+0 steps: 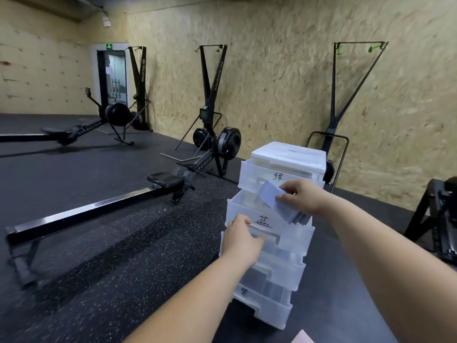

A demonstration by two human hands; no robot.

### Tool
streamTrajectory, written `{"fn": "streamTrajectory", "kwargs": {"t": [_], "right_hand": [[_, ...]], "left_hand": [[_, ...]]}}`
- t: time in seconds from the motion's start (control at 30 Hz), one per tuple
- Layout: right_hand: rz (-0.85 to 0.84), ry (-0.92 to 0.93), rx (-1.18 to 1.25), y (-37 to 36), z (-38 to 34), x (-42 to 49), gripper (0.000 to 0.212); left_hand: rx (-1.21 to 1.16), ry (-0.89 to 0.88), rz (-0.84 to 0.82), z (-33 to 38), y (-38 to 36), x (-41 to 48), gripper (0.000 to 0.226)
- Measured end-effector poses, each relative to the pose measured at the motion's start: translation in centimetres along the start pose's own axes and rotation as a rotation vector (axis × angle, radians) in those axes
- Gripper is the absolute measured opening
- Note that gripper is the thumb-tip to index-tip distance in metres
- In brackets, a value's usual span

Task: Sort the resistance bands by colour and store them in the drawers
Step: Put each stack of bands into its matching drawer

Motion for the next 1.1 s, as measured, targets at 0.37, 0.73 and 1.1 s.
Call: {"fn": "streamTrajectory", "kwargs": {"t": [0.37, 0.73, 1.1], "right_hand": [[-0.125, 0.06, -0.26, -0.4, 3.2, 5.0, 0.02], [-0.405, -0.11, -0.578, -6.0, 6.4, 7.3, 0.025], [-0.116, -0.033, -0.436, -1.7, 4.6, 4.7, 0.036]], "left_hand": [[0.003, -0.018, 0.132, -0.5, -3.1, 1.5, 0.064], [0.037, -0.06, 0.325, -0.9, -4.6, 1.9, 0.071], [0.081, -0.06, 0.237, -0.4, -4.2, 3.5, 0.078]]}}
Point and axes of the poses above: each hand's wrist, its own x-axis towards the middle knuckle, its own y-axis out of the back of the hand, z = x × y, the point moved 4 cm from there along x, towards the middle knuckle, and after that the axes turned 4 degrees about x, right-handed, at the moved point
